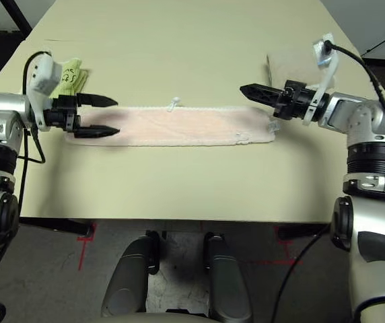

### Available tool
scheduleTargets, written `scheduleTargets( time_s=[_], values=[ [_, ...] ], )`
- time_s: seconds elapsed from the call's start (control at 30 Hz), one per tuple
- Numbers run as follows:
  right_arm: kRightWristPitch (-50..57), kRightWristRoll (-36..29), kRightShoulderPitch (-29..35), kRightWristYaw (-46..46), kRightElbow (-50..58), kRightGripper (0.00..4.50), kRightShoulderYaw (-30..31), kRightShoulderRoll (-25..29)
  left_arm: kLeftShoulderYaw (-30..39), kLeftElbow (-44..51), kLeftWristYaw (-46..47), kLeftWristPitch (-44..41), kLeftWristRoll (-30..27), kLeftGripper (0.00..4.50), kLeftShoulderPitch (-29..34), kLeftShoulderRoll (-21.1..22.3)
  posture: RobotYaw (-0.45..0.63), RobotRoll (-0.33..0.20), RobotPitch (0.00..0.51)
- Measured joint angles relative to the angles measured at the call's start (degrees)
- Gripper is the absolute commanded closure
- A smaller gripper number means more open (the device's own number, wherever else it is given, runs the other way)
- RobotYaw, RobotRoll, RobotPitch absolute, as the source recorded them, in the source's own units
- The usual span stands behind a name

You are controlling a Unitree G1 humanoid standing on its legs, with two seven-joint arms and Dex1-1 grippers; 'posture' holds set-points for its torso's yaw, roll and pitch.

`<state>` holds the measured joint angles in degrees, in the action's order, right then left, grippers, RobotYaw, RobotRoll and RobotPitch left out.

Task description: Fold the towel and set it aside.

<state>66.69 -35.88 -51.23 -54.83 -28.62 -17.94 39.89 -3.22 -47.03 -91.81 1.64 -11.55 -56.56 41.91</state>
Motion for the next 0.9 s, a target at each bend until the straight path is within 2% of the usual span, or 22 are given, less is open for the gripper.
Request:
scheduleTargets(
  time_s=[0.13,0.3,0.37,0.47,0.6,0.9],
  values=[
    [9.3,-3.8,4.9,5.3,4.4,0.01,-6.2,-0.1,-2.2,1.3,-0.1,-0.3,-2.9,0.03,1.1,0.0,0.04,0.0,0.225],
    [19.1,-8.3,13.2,11.2,11.4,0.01,-19.9,0.3,-2.3,1.4,-0.2,-1.5,-4.7,0.03,1.3,-0.4,0.03,0.0,0.225],
    [21.6,-9.1,16.2,13.3,14.6,0.01,-23.6,-0.7,-1.9,1.3,-0.2,-1.7,-5.0,0.03,1.3,-0.6,0.02,0.0,0.228],
    [23.5,-10.0,20.3,16.4,19.3,0.01,-28.9,-4.9,-1.3,1.0,-0.2,-1.7,-5.0,0.03,1.2,-1.6,0.02,0.0,0.231],
    [24.2,-10.5,22.9,19.8,22.1,0.01,-32.0,-9.6,-1.2,0.4,-0.2,-1.1,-4.9,0.03,1.2,-2.0,0.02,0.0,0.231],
    [17.5,-10.2,22.5,24.5,21.2,0.01,-31.3,-11.8,-1.3,-3.3,-0.2,2.2,-4.7,0.03,0.6,-1.9,0.02,0.0,0.234]
  ],
)
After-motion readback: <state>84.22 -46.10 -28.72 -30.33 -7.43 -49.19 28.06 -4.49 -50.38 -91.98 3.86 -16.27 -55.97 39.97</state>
